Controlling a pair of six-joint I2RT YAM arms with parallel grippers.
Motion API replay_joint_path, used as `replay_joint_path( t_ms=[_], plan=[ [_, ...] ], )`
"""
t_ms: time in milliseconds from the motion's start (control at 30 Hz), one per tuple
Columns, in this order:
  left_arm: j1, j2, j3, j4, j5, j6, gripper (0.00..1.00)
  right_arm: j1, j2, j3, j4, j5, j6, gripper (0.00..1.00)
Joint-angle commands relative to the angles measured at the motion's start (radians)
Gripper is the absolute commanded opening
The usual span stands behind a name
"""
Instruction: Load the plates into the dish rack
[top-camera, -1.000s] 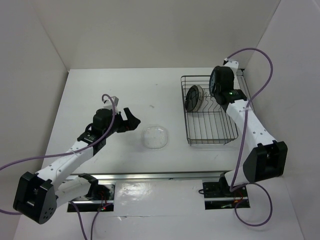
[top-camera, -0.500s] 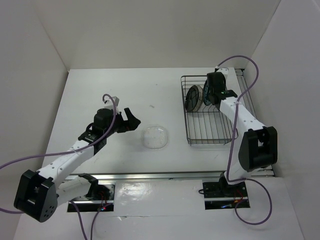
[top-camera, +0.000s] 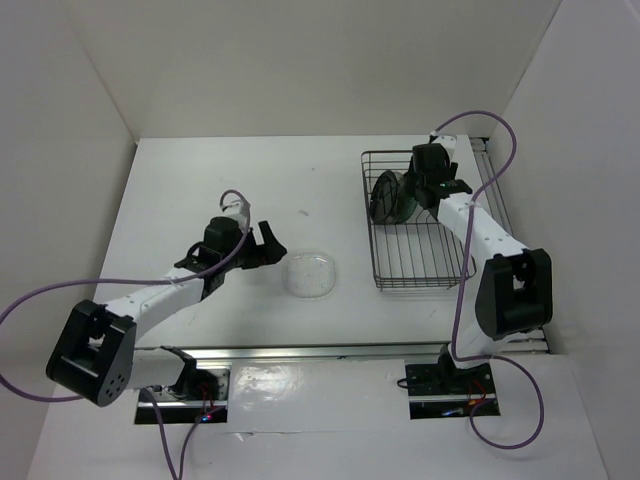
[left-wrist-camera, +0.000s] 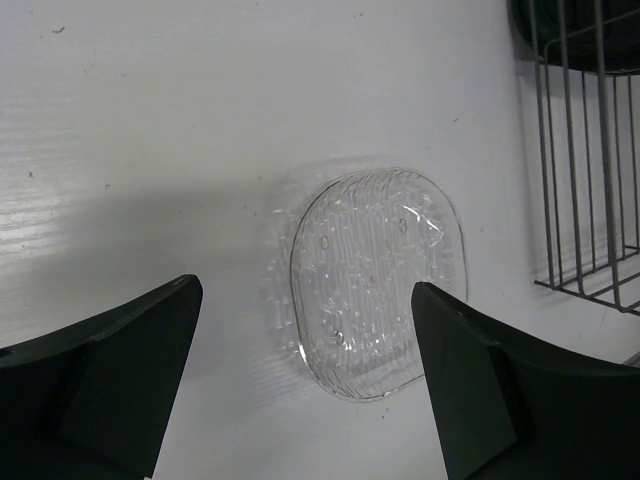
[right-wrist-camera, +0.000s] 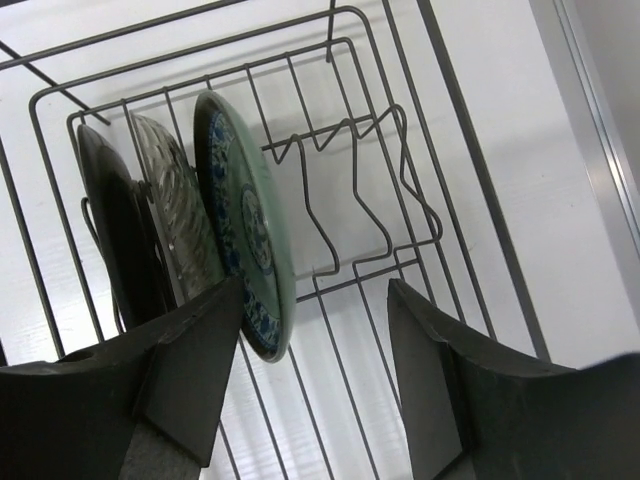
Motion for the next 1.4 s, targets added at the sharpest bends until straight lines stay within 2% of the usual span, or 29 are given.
replay_joint_path(
  t_ms=[0, 67, 133, 167, 400, 533, 633, 767, 800, 867, 933, 967, 1000, 1067, 1100, 1133, 1233, 1267, 1367],
  plan=[
    [-0.004, 0.044, -0.016, 0.091, 0.02, -0.006, 1.0, -0.006, -0.013, 0.025, 0.022, 0.046, 0.019, 0.67],
    [-0.004, 0.077, -0.016, 0.103, 0.031, -0.006, 1.0, -0.006, -0.032, 0.045, 0.002, 0.095, 0.039, 0.78],
    [-0.004, 0.09, -0.016, 0.134, 0.04, -0.006, 1.0, -0.006, -0.066, 0.06, -0.044, 0.125, 0.05, 0.78],
    [-0.004, 0.1, -0.016, 0.143, 0.05, -0.006, 1.0, 0.006, -0.081, 0.071, -0.06, 0.145, 0.05, 0.88],
    [-0.022, 0.198, 0.012, 0.138, 0.063, -0.006, 0.95, 0.024, -0.239, 0.071, -0.081, 0.148, 0.059, 0.89],
    [-0.057, 0.238, 0.044, 0.102, 0.0, -0.006, 0.95, 0.033, -0.302, 0.082, -0.092, 0.139, 0.059, 0.89],
    [-0.08, 0.268, 0.053, 0.077, -0.043, -0.006, 0.91, 0.033, -0.342, 0.093, -0.101, 0.117, 0.059, 0.89],
    [-0.116, 0.33, 0.11, 0.02, -0.092, -0.006, 0.73, 0.043, -0.382, 0.093, -0.101, 0.08, 0.059, 0.89],
    [-0.129, 0.348, 0.11, 0.02, -0.103, -0.006, 0.57, 0.043, -0.382, 0.093, -0.091, 0.067, 0.059, 0.89],
    [-0.139, 0.365, 0.141, -0.007, -0.138, -0.024, 0.39, 0.052, -0.382, 0.073, -0.091, 0.047, 0.059, 0.89],
    [-0.139, 0.389, 0.153, -0.036, -0.147, -0.024, 0.07, 0.052, -0.391, 0.073, -0.081, 0.022, 0.059, 0.89],
    [-0.139, 0.39, 0.165, -0.046, -0.147, -0.036, 0.0, 0.052, -0.391, 0.061, -0.081, 0.011, 0.068, 0.89],
    [-0.139, 0.399, 0.165, -0.055, -0.169, -0.036, 0.0, 0.052, -0.391, 0.047, -0.069, -0.01, 0.068, 0.89],
    [-0.139, 0.384, 0.174, -0.079, -0.183, -0.036, 0.0, 0.052, -0.418, 0.013, -0.008, -0.17, 0.068, 0.89],
    [-0.139, 0.365, 0.174, -0.079, -0.183, -0.036, 0.0, 0.052, -0.419, -0.04, 0.029, -0.273, 0.02, 0.93],
    [-0.139, 0.336, 0.174, -0.079, -0.183, -0.027, 0.0, 0.052, -0.429, -0.064, 0.059, -0.487, 0.002, 0.94],
    [-0.139, 0.126, 0.063, 0.063, -0.118, 0.008, 0.0, 0.061, -0.429, -0.139, 0.122, -0.751, -0.007, 0.94],
    [-0.139, 0.066, 0.032, 0.138, -0.108, 0.008, 0.0, 0.073, -0.429, -0.165, 0.164, -0.787, -0.007, 0.94],
    [-0.139, -0.115, -0.03, 0.184, -0.084, 0.031, 0.0, 0.115, -0.442, -0.26, 0.208, -0.909, -0.034, 0.92]
  ],
)
